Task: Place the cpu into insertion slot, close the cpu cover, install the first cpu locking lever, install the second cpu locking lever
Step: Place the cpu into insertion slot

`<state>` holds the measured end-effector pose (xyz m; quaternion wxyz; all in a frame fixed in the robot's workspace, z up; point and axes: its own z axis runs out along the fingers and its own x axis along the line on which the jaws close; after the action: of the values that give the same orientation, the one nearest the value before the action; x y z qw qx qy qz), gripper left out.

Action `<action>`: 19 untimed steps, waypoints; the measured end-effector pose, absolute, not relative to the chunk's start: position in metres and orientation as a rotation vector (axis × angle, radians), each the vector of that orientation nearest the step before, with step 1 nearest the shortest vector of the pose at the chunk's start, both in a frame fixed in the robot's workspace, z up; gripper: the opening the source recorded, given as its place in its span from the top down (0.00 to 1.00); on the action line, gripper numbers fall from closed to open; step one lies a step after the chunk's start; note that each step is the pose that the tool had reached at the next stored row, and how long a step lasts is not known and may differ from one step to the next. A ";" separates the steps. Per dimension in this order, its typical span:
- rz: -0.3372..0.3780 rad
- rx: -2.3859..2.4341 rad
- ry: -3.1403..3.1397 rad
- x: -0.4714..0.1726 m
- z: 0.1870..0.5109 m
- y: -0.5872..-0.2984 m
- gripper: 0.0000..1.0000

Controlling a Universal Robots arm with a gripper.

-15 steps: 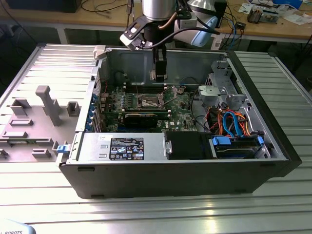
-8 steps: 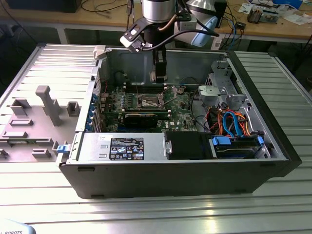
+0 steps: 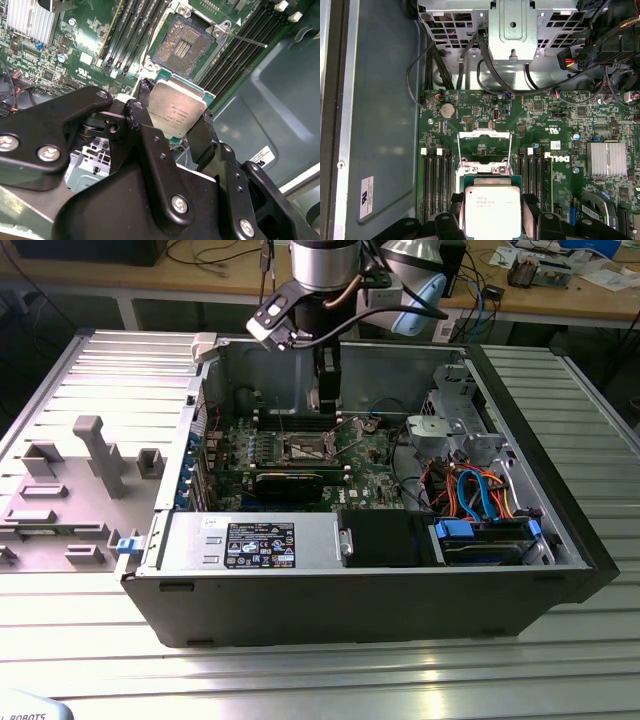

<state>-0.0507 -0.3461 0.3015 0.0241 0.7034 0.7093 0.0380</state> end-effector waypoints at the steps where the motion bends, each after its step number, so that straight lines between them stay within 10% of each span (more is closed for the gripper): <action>1: 0.118 2.177 2.195 -0.051 0.301 -0.346 0.46; 19: 0.115 2.179 2.197 -0.051 0.294 -0.347 0.46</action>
<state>-0.0507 -0.3468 0.2942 0.0225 0.7035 0.7093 0.0370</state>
